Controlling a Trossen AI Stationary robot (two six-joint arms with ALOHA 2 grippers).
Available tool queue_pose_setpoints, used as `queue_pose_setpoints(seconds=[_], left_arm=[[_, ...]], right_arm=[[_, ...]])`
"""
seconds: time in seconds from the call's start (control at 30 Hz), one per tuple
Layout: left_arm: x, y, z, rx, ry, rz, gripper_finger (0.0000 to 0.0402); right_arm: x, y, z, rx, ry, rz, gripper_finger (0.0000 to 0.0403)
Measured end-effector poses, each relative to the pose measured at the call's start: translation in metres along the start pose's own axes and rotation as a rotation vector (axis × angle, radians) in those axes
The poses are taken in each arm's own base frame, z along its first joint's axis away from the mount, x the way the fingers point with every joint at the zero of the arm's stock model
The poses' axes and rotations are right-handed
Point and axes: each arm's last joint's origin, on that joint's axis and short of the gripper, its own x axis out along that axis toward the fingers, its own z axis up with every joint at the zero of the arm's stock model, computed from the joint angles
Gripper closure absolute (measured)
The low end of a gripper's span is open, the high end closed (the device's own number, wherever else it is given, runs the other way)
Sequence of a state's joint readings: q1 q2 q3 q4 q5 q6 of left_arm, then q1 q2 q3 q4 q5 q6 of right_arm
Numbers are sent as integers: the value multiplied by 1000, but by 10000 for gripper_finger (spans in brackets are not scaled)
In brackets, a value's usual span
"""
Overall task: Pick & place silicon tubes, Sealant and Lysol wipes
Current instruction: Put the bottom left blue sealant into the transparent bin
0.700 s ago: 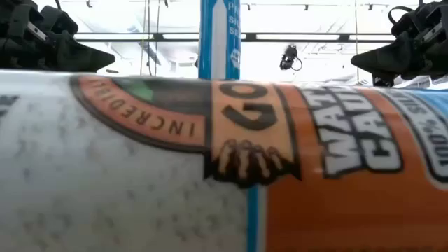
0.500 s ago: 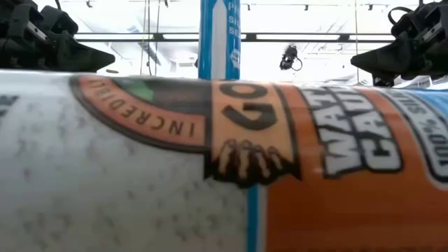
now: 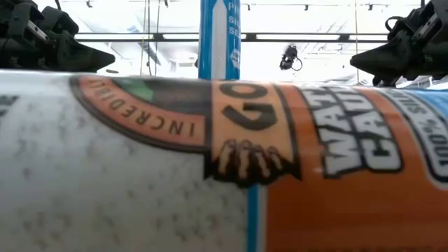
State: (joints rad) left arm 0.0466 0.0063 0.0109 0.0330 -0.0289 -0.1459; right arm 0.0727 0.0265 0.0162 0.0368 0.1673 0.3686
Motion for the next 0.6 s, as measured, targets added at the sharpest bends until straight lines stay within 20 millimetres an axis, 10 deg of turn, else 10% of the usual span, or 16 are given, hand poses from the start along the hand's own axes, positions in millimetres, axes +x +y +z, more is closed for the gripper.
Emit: queue_pose_setpoints(seconds=[0.6], left_arm=[[0,1,-1,-49,13,14,394]], right_arm=[[10,11,25,-9,-75,23,146]])
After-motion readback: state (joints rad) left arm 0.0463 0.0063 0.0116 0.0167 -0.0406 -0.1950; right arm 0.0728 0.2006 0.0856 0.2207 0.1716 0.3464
